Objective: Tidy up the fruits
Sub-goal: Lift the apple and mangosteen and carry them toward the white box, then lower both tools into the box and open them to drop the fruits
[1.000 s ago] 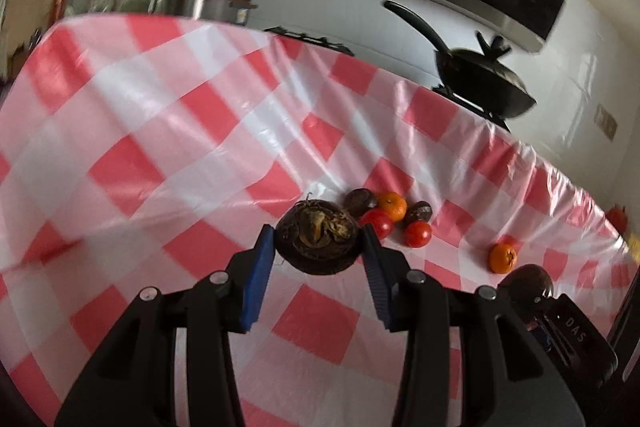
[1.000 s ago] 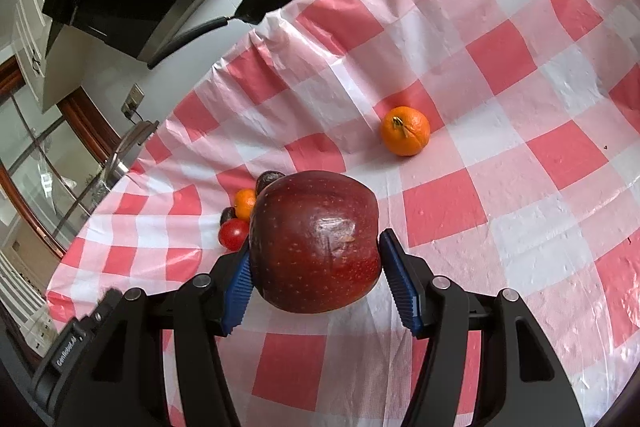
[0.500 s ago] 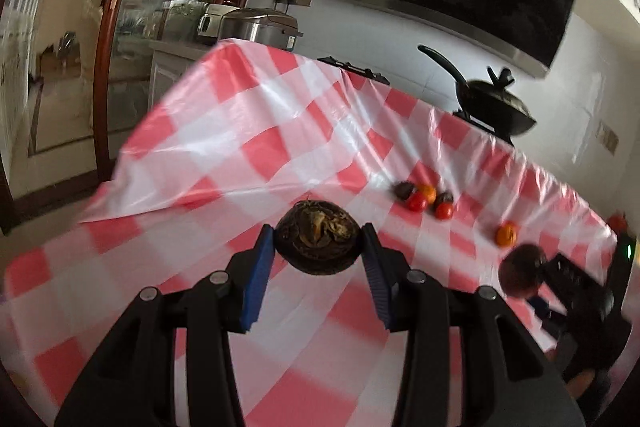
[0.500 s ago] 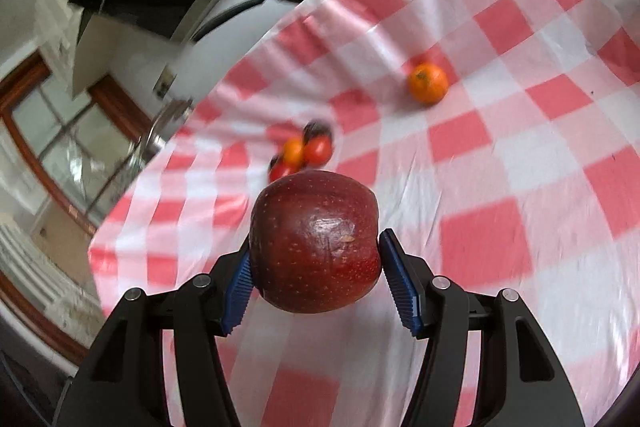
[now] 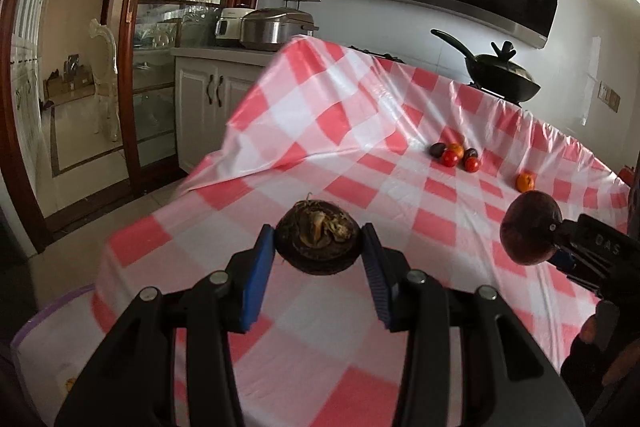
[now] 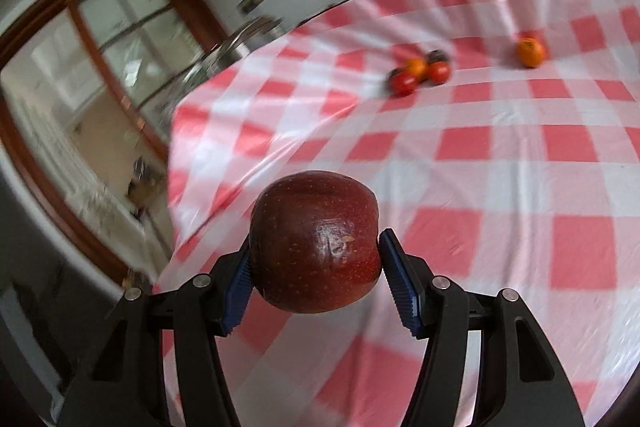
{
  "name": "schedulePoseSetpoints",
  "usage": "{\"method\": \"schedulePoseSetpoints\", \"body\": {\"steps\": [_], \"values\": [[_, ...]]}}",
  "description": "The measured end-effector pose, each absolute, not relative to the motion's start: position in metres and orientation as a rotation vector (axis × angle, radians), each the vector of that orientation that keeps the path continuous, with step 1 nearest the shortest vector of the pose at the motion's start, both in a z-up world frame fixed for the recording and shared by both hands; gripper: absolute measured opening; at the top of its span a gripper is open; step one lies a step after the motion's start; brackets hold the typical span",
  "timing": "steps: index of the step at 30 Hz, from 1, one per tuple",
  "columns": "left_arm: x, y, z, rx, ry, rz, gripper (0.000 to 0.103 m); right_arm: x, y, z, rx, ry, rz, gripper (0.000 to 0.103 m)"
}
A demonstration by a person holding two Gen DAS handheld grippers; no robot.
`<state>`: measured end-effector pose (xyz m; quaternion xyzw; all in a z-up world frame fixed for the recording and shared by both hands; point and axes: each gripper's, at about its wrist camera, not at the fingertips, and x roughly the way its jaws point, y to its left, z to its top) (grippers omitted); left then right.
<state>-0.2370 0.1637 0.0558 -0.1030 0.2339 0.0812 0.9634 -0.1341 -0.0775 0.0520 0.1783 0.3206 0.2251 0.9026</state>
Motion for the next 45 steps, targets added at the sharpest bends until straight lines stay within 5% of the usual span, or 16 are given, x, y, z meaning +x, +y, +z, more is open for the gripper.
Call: {"method": "schedulePoseSetpoints", "body": {"steps": [20,41,45], "values": [[-0.352,0.304,0.011,-0.286,0.547,0.36,0.044,-0.244,0.098,0.036,-0.084,0.772,0.884,0.059],[-0.328,0.371,-0.132,-0.324,1.126,0.539,0.044,-0.307,0.251,-0.103,-0.704,1.042,1.017,0.059],[-0.333,0.385,-0.141,-0.371,1.157,0.559,0.044,-0.308,0.274,-0.117,-0.779,1.057,1.004,0.05]]}}
